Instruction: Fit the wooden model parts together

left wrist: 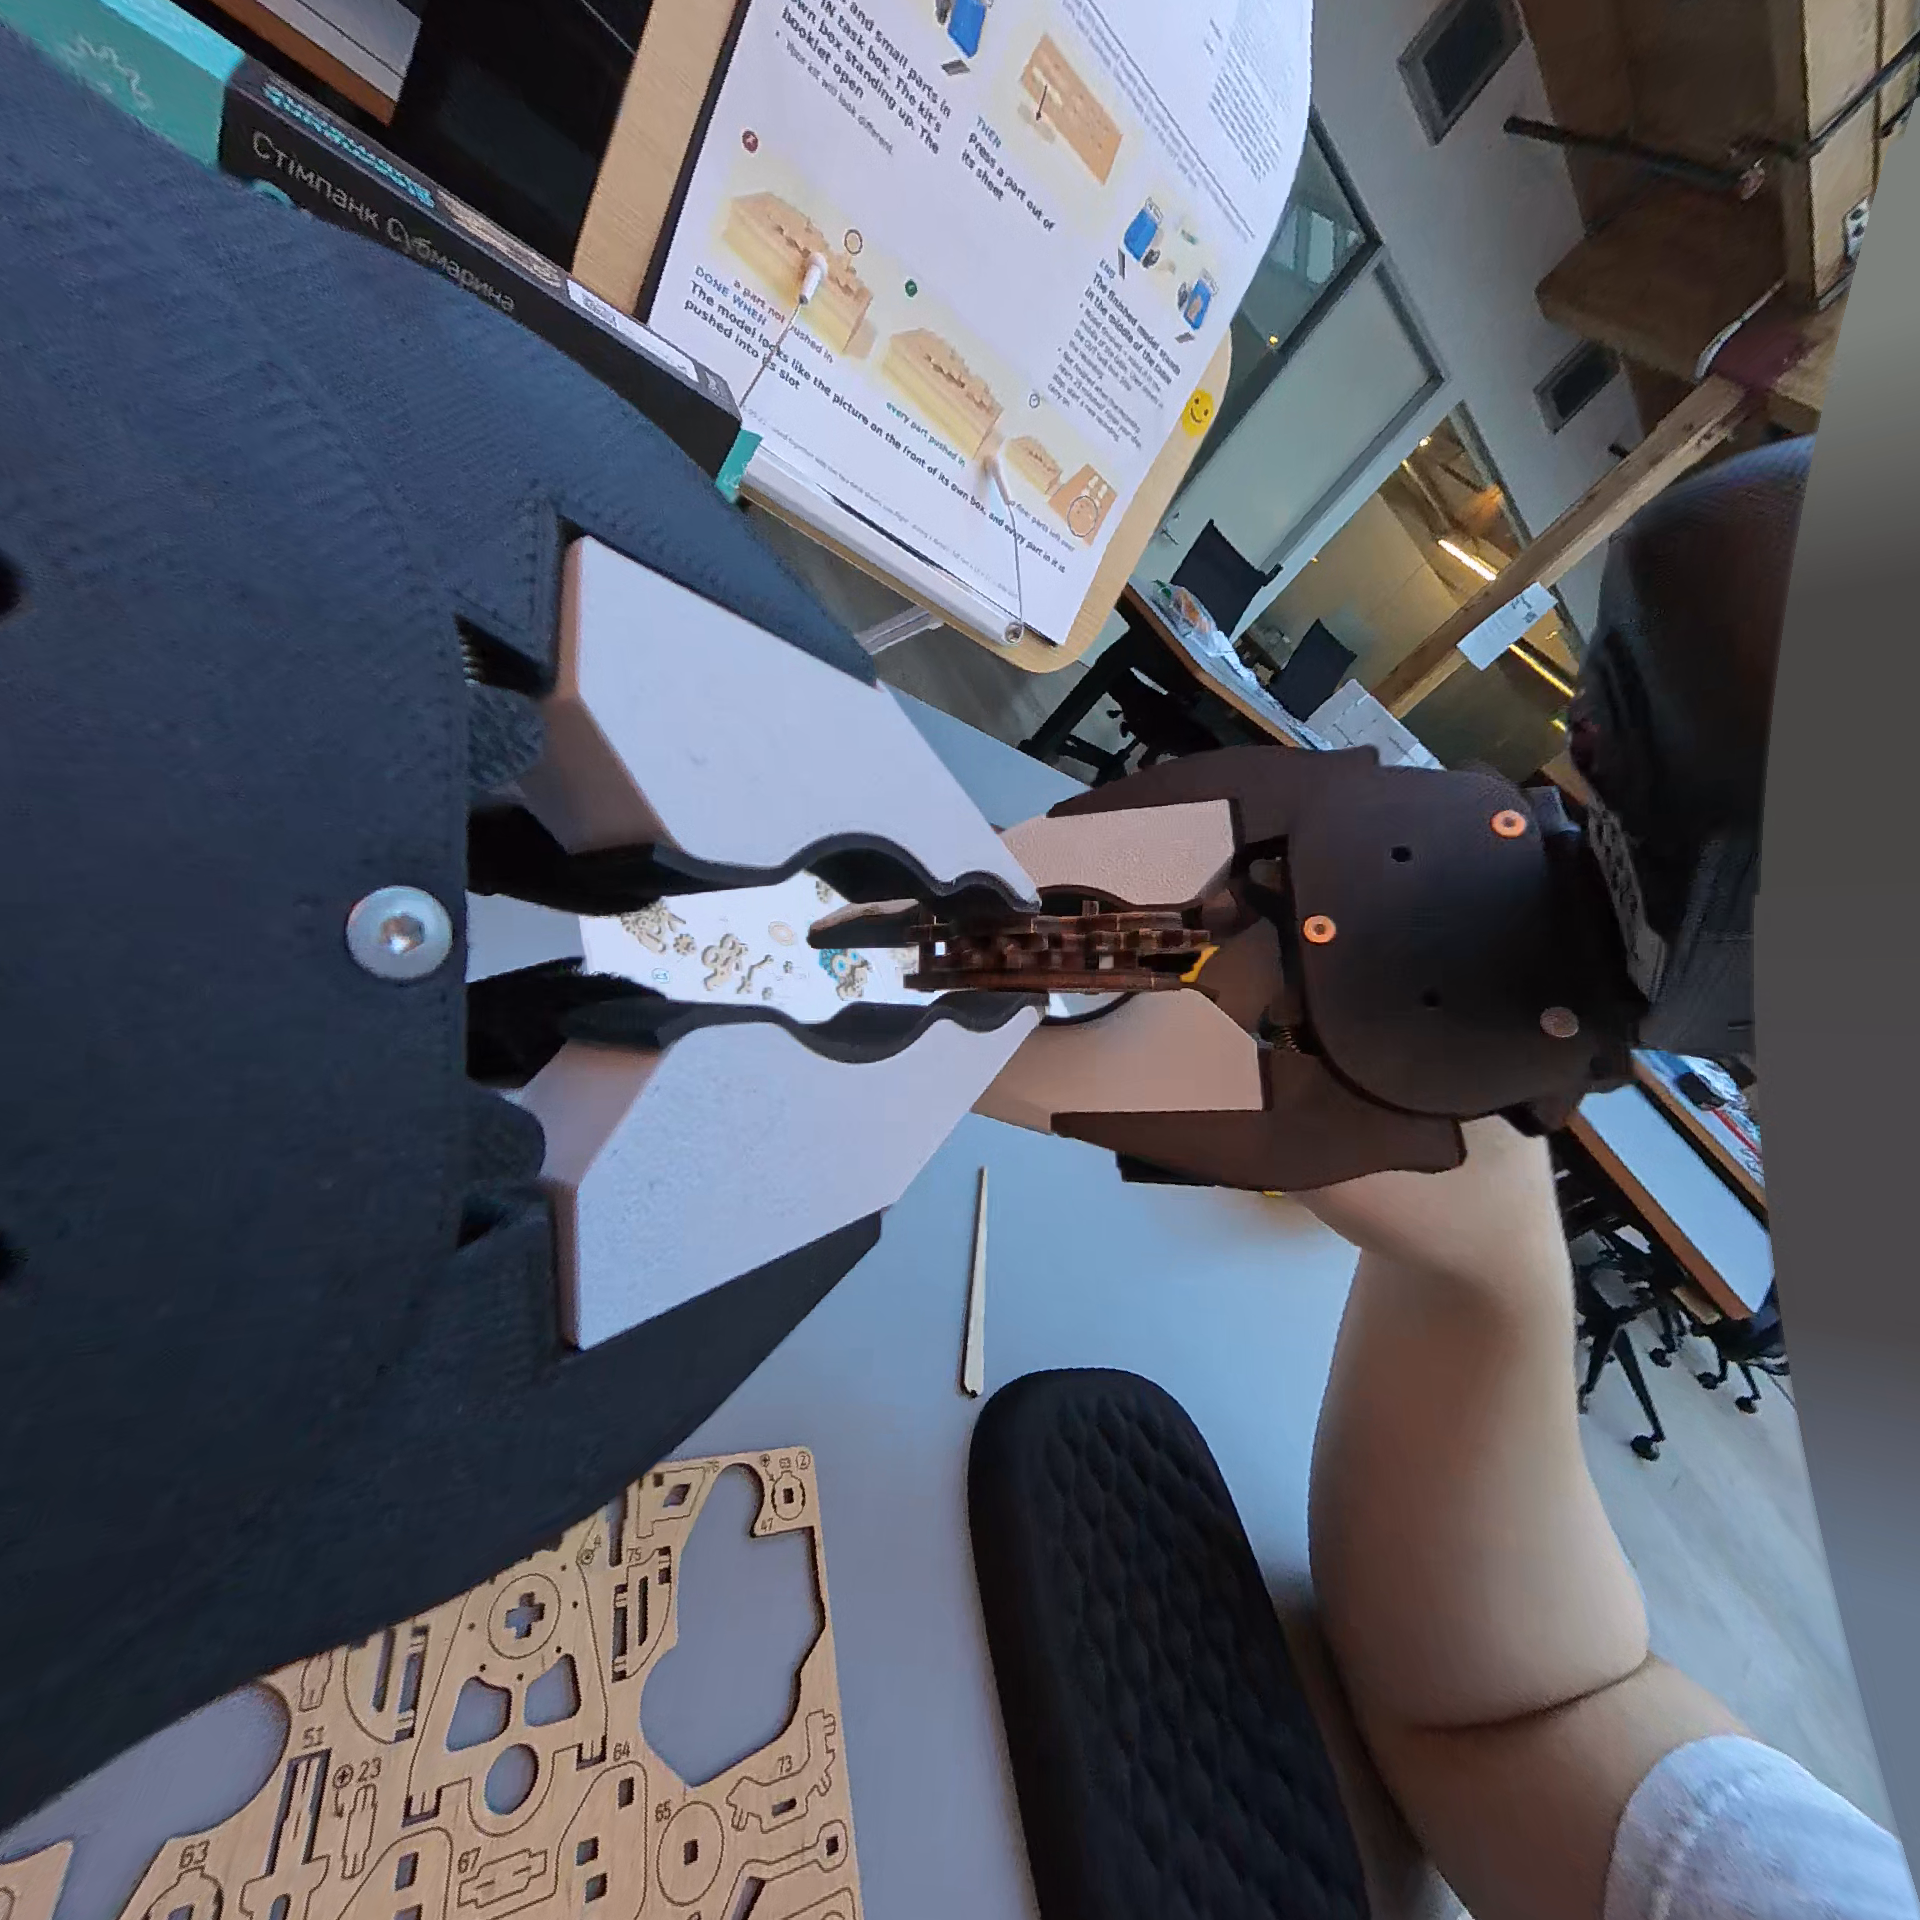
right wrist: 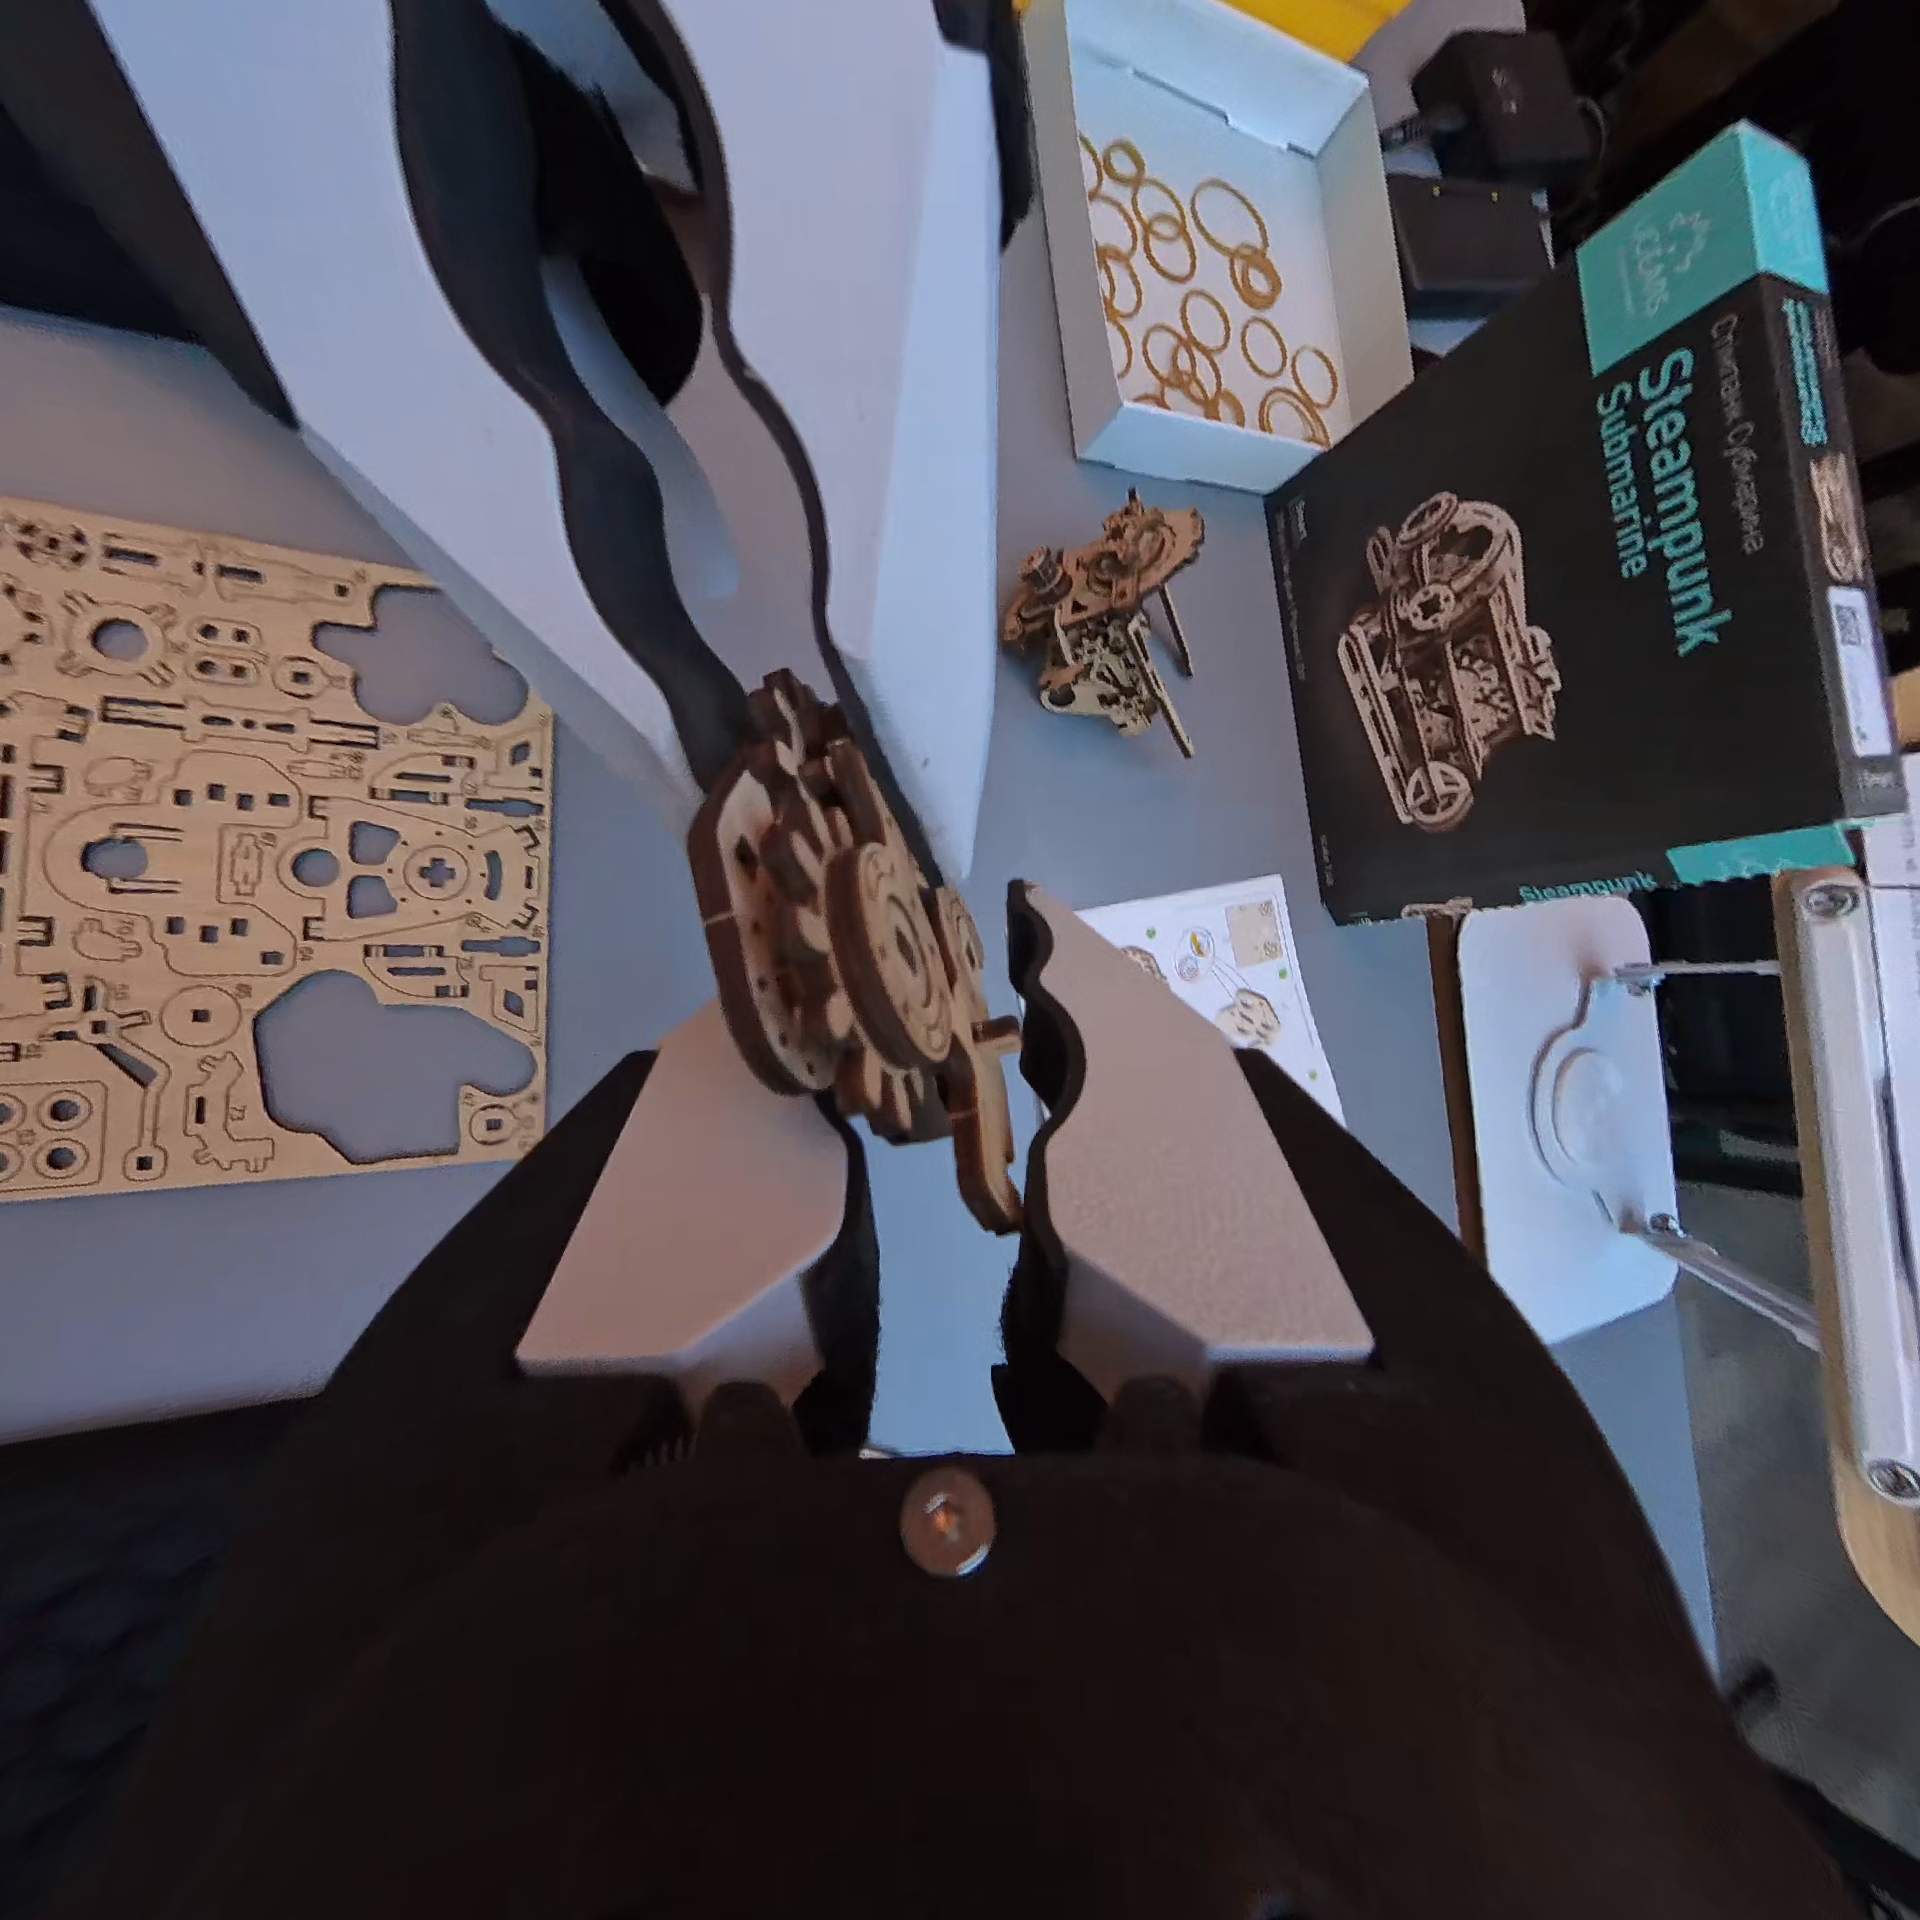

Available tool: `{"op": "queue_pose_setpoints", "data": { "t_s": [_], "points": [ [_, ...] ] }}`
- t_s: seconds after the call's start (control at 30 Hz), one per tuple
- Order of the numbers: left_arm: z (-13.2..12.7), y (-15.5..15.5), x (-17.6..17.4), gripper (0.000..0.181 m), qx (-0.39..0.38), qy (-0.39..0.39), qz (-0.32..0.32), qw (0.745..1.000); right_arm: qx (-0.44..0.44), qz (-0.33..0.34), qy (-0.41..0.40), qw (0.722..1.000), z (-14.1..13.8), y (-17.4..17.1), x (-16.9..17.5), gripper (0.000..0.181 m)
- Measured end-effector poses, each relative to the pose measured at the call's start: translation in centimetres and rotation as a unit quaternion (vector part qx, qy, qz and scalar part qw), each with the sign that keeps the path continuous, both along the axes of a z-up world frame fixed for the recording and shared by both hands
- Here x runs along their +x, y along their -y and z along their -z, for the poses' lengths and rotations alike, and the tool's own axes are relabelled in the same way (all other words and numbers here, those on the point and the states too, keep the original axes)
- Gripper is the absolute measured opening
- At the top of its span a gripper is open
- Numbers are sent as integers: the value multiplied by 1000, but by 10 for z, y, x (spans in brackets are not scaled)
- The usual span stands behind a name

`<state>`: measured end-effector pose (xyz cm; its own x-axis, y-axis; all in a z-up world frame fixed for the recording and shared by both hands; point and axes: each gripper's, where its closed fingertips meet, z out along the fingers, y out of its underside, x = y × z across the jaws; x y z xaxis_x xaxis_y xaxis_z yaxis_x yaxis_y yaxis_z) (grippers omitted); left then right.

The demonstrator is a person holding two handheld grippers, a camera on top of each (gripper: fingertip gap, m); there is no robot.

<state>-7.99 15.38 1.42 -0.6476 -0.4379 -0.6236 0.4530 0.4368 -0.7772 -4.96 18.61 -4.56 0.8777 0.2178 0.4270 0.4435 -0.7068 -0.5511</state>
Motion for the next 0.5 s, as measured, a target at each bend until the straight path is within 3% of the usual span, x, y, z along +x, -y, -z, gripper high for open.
{"op": "queue_pose_setpoints", "data": {
  "t_s": [0.2, 0.4, 0.5],
  "points": [
    [17, 5, 6, 11, 40, -59, -28, 997, -90, 48, -1, 995, 28, 17, 11, 25],
    [30, 8, 9, 10, 24, -170, -25, 985, -137, 28, -50, 989, 47, 26, 4, 18],
    [26, 4, 14, 17, -5, -175, -37, 984, -127, 6, -81, 989, 45, 23, -4, 3]
  ]
}}
